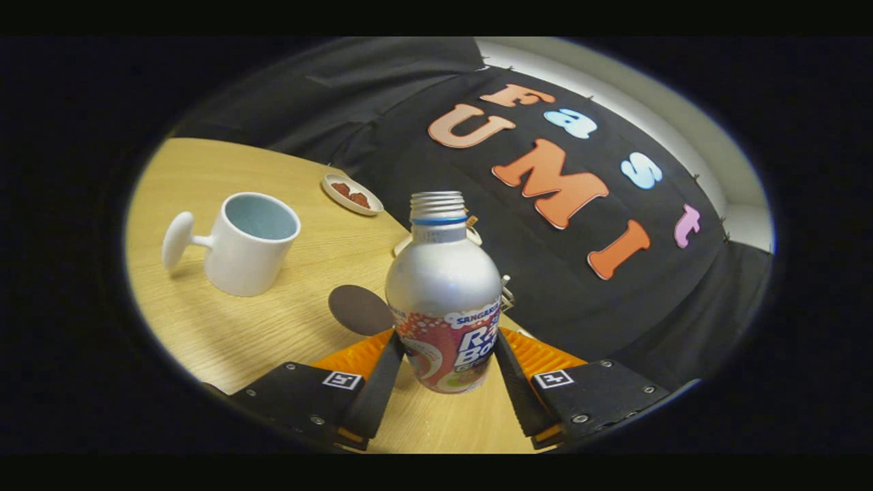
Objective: Take the bottle from table, then pour the juice into the cup, finally place the bottle on the coaster
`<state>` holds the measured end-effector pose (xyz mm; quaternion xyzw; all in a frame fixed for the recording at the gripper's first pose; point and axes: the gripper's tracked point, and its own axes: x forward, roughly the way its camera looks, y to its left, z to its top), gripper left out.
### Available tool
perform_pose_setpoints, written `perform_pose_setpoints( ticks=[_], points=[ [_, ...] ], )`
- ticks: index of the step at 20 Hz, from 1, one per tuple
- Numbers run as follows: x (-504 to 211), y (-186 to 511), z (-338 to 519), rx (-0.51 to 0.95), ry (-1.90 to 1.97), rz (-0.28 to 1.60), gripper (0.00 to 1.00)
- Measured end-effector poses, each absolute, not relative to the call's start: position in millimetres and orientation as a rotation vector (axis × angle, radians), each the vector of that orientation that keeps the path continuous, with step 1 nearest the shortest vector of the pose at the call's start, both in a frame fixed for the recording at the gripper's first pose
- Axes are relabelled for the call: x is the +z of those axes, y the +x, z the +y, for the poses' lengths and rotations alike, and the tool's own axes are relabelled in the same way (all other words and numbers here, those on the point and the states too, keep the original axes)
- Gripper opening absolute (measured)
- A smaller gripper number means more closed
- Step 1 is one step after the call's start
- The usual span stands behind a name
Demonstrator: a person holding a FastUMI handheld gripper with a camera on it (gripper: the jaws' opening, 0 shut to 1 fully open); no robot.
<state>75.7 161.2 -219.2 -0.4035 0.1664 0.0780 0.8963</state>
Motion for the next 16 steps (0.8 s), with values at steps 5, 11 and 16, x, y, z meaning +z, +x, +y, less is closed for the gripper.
perform_pose_setpoints(
  ticks=[5,11,16],
  points=[
    [-206.7,85.4,175.8,0.15,-1.015,0.26,0.77],
    [-202.1,81.0,182.2,0.14,-1.214,0.215,0.77],
    [-206.4,88.3,189.8,0.183,-1.286,0.215,0.76]
  ],
)
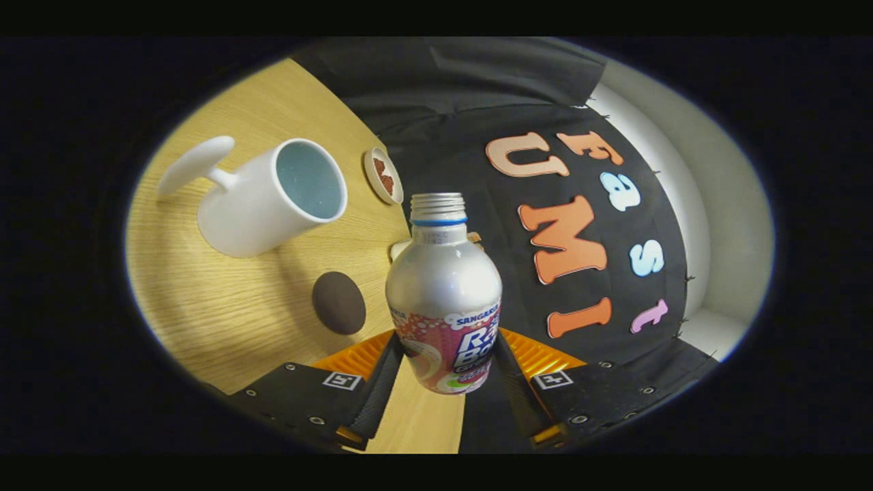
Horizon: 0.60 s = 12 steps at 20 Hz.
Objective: Take the bottle from table, then pour the juice into the cup, finally place the bottle on the coaster
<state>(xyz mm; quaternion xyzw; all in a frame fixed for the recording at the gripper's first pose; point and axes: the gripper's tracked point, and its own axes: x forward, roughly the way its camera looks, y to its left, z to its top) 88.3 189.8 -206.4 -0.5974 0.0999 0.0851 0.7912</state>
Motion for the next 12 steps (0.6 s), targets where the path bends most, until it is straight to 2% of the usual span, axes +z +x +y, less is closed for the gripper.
perform_pose_setpoints(
  ticks=[12],
  points=[
    [-193.7,96.0,206.4,0.201,-1.541,0.076,0.76]
  ],
)
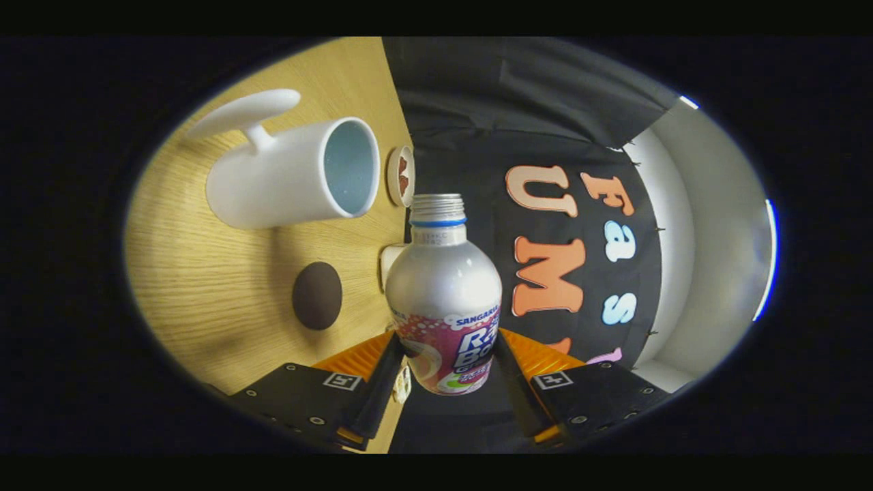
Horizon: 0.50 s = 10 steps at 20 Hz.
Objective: Take the bottle from table, then pour the juice into the cup, finally place the bottle on the coaster
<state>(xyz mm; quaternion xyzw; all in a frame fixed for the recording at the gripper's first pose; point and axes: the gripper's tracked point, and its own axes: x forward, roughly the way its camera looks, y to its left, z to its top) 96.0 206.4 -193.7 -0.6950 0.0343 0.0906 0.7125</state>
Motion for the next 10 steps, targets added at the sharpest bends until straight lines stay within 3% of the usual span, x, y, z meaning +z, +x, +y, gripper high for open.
perform_pose_setpoints(
  ticks=[10],
  points=[
    [-183.4,103.8,210.3,0.197,-1.642,0.021,0.76]
  ],
)
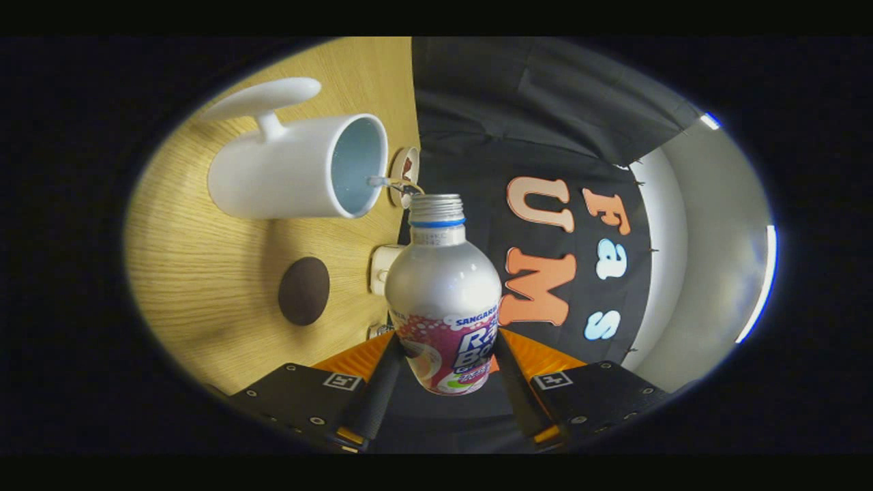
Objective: Take the bottle from table, then pour the juice into the cup, finally place the bottle on the coaster
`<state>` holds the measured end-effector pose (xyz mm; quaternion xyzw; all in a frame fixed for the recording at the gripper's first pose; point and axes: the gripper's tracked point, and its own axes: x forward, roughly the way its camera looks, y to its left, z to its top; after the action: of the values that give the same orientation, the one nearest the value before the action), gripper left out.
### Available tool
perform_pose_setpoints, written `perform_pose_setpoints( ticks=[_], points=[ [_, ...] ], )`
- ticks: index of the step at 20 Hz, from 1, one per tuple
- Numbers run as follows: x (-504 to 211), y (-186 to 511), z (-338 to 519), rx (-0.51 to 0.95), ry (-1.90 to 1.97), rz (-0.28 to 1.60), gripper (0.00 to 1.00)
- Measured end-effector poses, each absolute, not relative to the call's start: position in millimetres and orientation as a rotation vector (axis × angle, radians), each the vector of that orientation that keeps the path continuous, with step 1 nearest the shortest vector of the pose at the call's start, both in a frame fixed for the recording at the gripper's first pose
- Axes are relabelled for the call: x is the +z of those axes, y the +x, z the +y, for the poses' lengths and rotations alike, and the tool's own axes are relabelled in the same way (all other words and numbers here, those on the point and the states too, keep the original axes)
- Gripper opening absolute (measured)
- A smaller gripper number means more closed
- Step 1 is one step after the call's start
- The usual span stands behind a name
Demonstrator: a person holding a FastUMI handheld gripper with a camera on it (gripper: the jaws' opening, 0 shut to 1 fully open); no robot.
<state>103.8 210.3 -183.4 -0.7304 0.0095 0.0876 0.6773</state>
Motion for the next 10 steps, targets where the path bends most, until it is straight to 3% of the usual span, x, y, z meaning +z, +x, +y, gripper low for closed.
perform_pose_setpoints(
  ticks=[10],
  points=[
    [-182.0,102.8,207.1,0.204,-1.676,0.006,0.76]
  ],
)
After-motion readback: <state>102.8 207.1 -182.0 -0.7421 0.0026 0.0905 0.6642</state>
